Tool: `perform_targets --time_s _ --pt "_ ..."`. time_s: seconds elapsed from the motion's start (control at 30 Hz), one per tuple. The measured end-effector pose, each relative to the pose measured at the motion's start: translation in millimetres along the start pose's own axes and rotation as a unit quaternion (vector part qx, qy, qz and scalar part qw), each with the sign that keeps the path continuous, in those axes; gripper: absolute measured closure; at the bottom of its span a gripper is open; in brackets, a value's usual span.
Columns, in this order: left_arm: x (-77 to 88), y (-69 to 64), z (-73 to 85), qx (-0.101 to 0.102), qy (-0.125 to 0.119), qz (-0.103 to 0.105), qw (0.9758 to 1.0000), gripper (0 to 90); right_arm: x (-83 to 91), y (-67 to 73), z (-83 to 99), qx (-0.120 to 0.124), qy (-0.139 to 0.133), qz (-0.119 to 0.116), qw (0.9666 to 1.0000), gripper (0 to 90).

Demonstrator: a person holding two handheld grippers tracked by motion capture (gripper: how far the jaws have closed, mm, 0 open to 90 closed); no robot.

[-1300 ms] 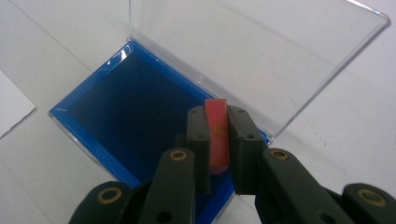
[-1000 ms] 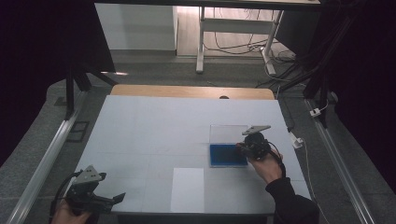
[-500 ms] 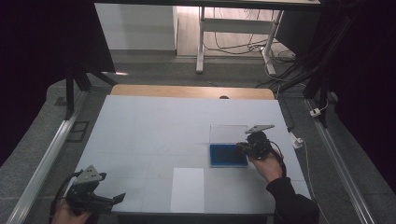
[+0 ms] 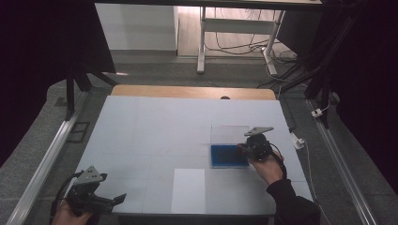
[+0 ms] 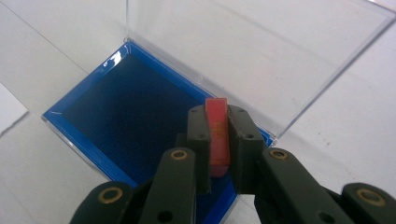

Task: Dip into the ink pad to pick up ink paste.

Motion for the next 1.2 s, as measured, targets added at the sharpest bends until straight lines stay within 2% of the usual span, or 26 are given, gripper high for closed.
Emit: perform_targets --time_s 0.33,0.5,0.53,0.8,0.93,0.97,1.2 --pt "0.3 -0.2 0.0 -0.001 -0.001 0.001 1.0 0.0 2.3 -0.1 0.0 0.012 0.003 -0.003 0.9999 80.4" --pt "0.6 -0.2 0.1 -0.002 -0.002 0.0 1.0 0.0 8.6 0.2 -2.5 0.011 -0.016 -0.006 0.9998 80.4" --pt "0.6 -0.3 0.0 -0.002 -0.002 0.001 1.0 0.0 13.8 1.1 -4.9 0.012 -0.031 -0.006 0.9994 80.4" --pt "1.3 0.2 0.1 -0.002 -0.003 0.002 1.0 0.0 17.8 4.4 -6.0 0.021 -0.036 -0.008 0.9991 80.4" --pt "1.1 0.1 0.0 -0.002 -0.003 0.001 1.0 0.0 21.4 8.3 -9.2 0.023 -0.045 -0.011 0.9987 80.4" --pt "1.2 0.2 0.1 -0.002 -0.003 0.002 1.0 0.0 22.1 11.6 -10.9 0.02 -0.051 -0.019 0.9983 80.4" --pt "1.4 0.3 0.1 -0.001 -0.004 0.003 1.0 0.0 18.7 26.1 -15.4 0.035 -0.049 -0.034 0.9976 80.4"
Point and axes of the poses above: each handheld gripper's, and its own axes: x roughly backward along the jaws, z roughly out of its underside, y roughly to its left, the point moved 5 cm from there along -x, roughly forward along the jaws, and after that the axes turned 6 degrees about y, right-handed, at the moved point
